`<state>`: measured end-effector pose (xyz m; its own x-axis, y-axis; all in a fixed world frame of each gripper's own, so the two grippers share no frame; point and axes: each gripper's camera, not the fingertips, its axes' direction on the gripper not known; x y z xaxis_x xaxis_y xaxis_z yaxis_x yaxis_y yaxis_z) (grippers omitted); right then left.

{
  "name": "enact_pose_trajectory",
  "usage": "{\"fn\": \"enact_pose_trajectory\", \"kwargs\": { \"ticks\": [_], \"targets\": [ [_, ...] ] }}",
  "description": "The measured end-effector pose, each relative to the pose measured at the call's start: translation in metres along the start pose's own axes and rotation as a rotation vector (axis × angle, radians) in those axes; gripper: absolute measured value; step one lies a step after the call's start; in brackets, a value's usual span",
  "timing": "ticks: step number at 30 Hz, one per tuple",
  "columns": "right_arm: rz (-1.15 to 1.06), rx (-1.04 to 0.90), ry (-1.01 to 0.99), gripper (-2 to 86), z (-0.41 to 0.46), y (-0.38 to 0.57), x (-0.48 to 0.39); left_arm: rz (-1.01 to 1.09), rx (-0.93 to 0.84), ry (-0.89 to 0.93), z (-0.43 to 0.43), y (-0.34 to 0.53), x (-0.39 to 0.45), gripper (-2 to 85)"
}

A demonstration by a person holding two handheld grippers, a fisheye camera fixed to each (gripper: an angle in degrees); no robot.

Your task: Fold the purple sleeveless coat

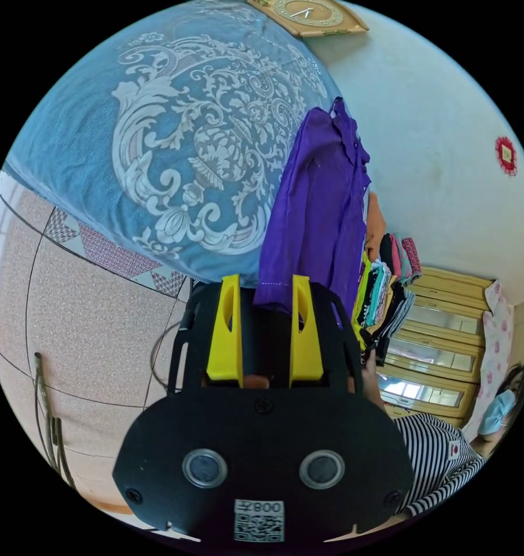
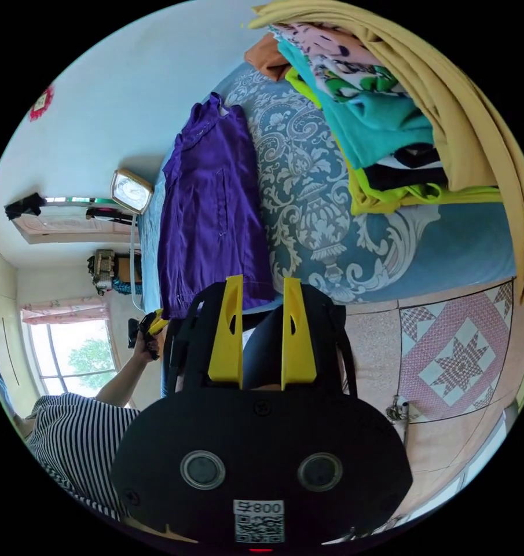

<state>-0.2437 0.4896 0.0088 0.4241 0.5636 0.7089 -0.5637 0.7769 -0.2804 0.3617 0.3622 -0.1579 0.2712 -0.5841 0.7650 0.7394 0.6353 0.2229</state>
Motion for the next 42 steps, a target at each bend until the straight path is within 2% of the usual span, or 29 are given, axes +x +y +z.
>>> {"fn": "enact_pose_trajectory", "kwargs": {
  "ticks": [4,9,15,17,20,22,25,29,31,38,42],
  "targets": [
    [-0.101,-0.002,0.097,11.3,-0.011,0.021,-0.055,0.015,0.015,-0.009,0.012,0.010,-0.001,12.3],
    [-0.380,-0.066,0.257,10.9,0.004,0.053,-0.158,0.094,0.097,-0.153,0.023,0.035,0.021,11.6],
    [-0.789,-0.231,0.375,10.7,0.084,0.099,-0.287,0.274,0.024,-0.180,0.073,0.051,0.068,11.0],
    [-0.904,-0.306,0.492,10.6,0.121,0.116,-0.318,0.325,-0.006,-0.172,0.092,0.050,0.082,10.9],
    [-0.965,-0.298,0.616,8.6,0.136,0.137,-0.344,0.397,-0.026,-0.168,0.119,0.048,0.105,10.8],
    [-0.972,-0.306,0.611,7.1,0.134,0.145,-0.355,0.447,-0.031,-0.149,0.135,0.048,0.120,10.7],
    [-0.936,-0.297,0.586,4.9,0.129,0.151,-0.365,0.521,-0.132,-0.157,0.181,0.038,0.140,10.7],
    [-0.907,-0.312,0.552,3.0,0.126,0.159,-0.381,0.485,-0.223,-0.185,0.241,0.020,0.143,9.2],
    [-0.915,-0.318,0.552,2.5,0.126,0.165,-0.387,0.474,-0.209,-0.212,0.250,0.017,0.144,7.2],
    [-0.934,-0.305,0.544,1.2,0.108,0.191,-0.397,0.486,-0.246,-0.085,0.273,0.027,0.151,1.3],
    [-0.907,-0.349,0.530,1.0,0.110,0.200,-0.386,0.482,-0.318,-0.118,0.307,0.034,0.148,0.6]
  ]
}}
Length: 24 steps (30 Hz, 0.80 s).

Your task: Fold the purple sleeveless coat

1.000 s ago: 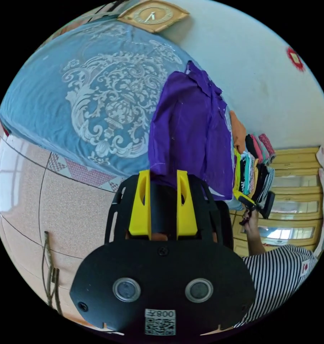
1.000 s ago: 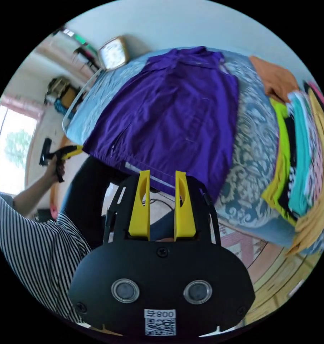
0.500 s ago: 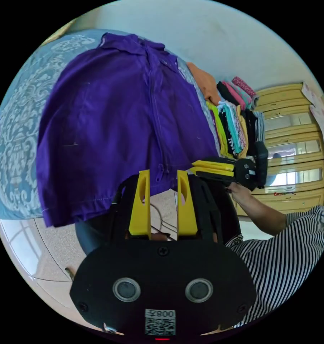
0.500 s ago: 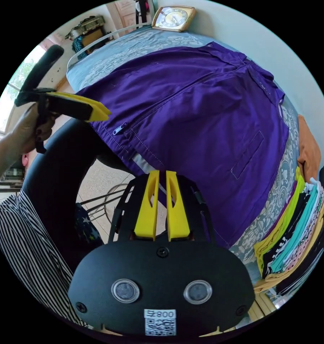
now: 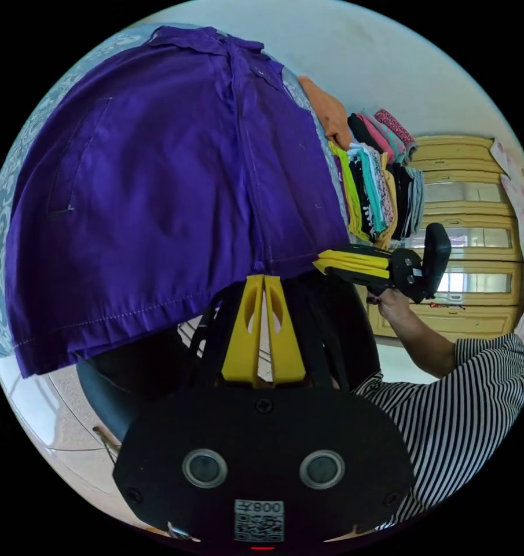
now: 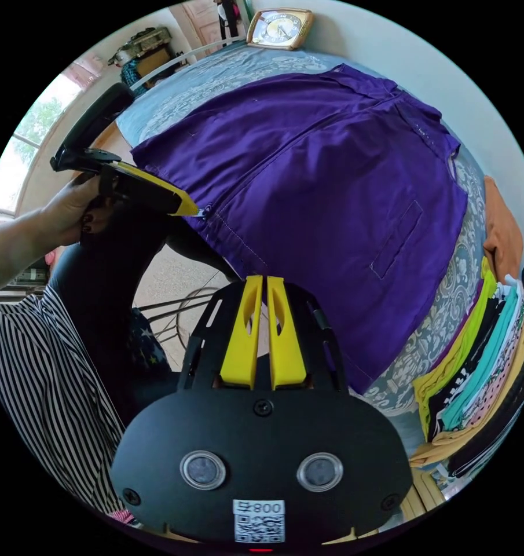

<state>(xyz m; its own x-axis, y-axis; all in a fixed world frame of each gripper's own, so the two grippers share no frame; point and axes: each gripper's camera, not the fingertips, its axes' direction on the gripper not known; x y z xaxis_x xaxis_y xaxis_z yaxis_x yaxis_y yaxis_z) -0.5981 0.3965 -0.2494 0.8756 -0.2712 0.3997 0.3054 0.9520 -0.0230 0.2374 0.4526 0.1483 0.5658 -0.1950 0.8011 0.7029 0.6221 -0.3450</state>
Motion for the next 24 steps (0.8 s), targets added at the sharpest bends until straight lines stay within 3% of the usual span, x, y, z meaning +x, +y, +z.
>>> {"fn": "enact_pose_trajectory", "kwargs": {
  "ticks": [16,19,24],
  "targets": [
    [0.065,-0.033,-0.090,1.9,0.063,0.063,0.020,-0.017,0.000,0.056,0.072,-0.015,-0.005,1.5],
    [0.123,-0.021,-0.179,3.8,0.074,0.085,0.036,-0.025,0.058,0.055,0.063,0.001,-0.007,2.7],
    [0.286,0.087,-0.334,6.6,0.081,0.144,0.071,-0.162,0.305,-0.024,0.009,0.065,-0.038,6.2]
  ]
}}
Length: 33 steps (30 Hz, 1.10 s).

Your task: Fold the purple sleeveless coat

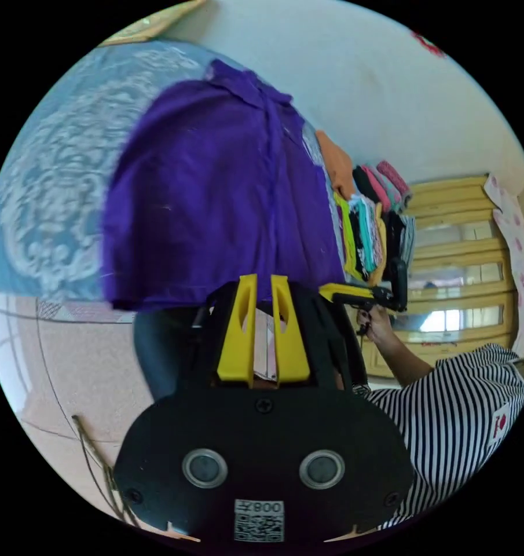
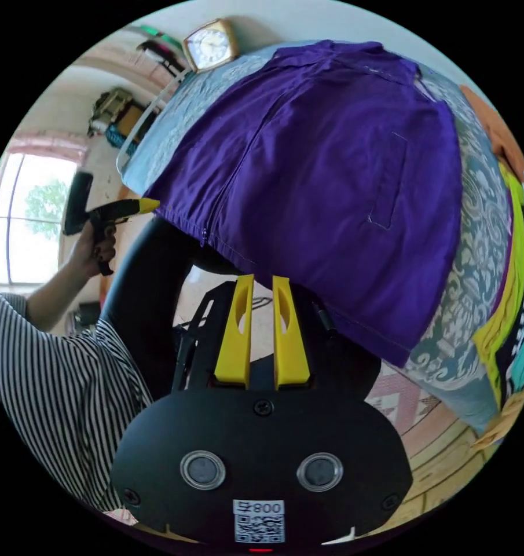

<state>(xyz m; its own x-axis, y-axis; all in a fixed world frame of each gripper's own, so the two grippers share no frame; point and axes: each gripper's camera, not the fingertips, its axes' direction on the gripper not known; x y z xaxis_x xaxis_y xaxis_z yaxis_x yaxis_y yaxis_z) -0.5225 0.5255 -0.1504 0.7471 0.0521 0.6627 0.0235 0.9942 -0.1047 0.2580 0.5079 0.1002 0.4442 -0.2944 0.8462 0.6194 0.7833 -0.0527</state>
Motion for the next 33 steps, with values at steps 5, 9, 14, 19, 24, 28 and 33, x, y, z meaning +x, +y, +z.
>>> {"fn": "enact_pose_trajectory", "kwargs": {
  "ticks": [5,9,14,19,24,28,33],
  "targets": [
    [0.273,0.192,-0.065,7.9,-0.027,0.084,0.081,-0.270,0.184,-0.050,-0.036,0.048,-0.067,10.3],
    [0.467,0.281,-0.088,8.6,-0.028,0.143,0.139,-0.444,0.232,0.018,-0.020,0.080,-0.118,13.2],
    [0.621,0.344,-0.192,10.4,0.002,0.202,0.199,-0.521,0.221,0.229,0.028,0.102,-0.151,14.7],
    [0.684,0.349,-0.267,11.1,0.036,0.236,0.235,-0.515,0.173,0.326,0.069,0.109,-0.166,15.0],
    [0.710,0.349,-0.284,11.3,0.062,0.266,0.260,-0.446,0.154,0.316,0.083,0.113,-0.176,14.9],
    [0.728,0.344,-0.272,10.3,0.080,0.288,0.279,-0.448,0.127,0.291,0.097,0.119,-0.189,13.4],
    [0.732,0.311,-0.252,8.1,0.094,0.307,0.295,-0.469,0.137,0.306,0.113,0.127,-0.210,5.9]
  ]
}}
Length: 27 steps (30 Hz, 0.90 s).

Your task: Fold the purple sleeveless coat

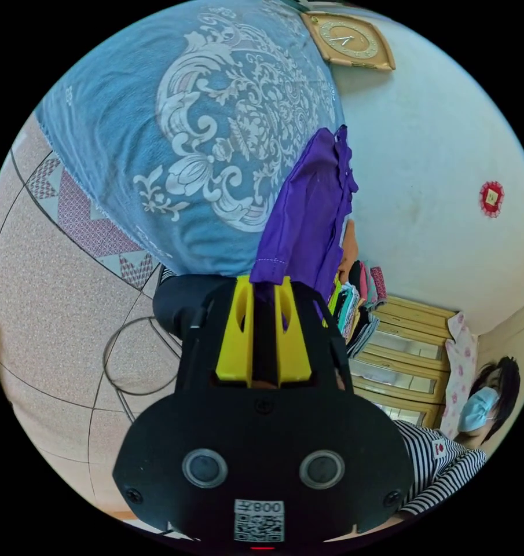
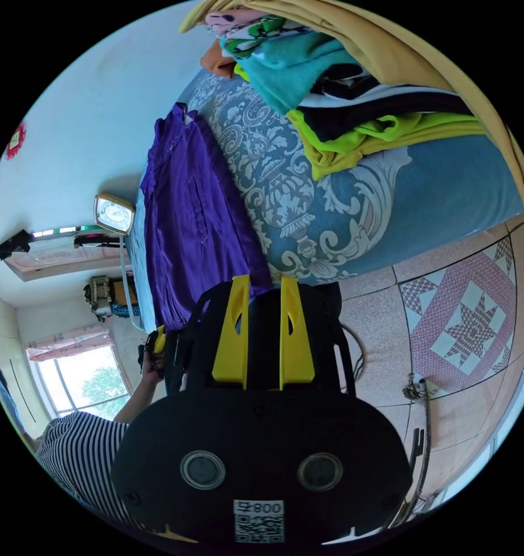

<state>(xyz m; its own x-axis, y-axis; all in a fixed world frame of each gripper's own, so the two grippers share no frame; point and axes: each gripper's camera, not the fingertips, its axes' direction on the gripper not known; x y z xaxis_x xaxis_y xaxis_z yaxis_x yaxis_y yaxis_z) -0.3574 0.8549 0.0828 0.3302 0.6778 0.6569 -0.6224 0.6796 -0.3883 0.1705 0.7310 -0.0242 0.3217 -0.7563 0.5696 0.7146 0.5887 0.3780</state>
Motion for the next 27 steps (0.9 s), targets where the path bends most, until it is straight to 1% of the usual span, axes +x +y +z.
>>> {"fn": "enact_pose_trajectory", "kwargs": {
  "ticks": [2,6,8,11,17,27],
  "targets": [
    [0.000,-0.008,0.026,5.4,0.002,0.003,0.011,0.011,0.005,0.002,0.000,0.001,-0.004,4.8],
    [-0.017,-0.008,-0.047,2.7,0.001,0.008,0.029,0.038,0.023,0.081,-0.003,0.008,-0.016,3.7],
    [-0.033,0.013,-0.117,2.0,-0.006,0.014,0.040,0.061,0.029,0.111,-0.005,0.011,-0.018,3.6],
    [-0.072,0.043,-0.196,1.7,-0.019,0.022,0.047,0.112,0.028,0.152,-0.009,0.017,-0.018,3.4],
    [-0.168,0.080,-0.291,1.5,-0.043,0.038,0.048,0.210,0.033,0.219,-0.020,0.033,-0.019,3.3],
    [-0.275,0.112,-0.364,1.3,-0.079,0.076,0.050,0.290,0.042,0.309,-0.058,0.077,-0.050,3.0]
  ]
}}
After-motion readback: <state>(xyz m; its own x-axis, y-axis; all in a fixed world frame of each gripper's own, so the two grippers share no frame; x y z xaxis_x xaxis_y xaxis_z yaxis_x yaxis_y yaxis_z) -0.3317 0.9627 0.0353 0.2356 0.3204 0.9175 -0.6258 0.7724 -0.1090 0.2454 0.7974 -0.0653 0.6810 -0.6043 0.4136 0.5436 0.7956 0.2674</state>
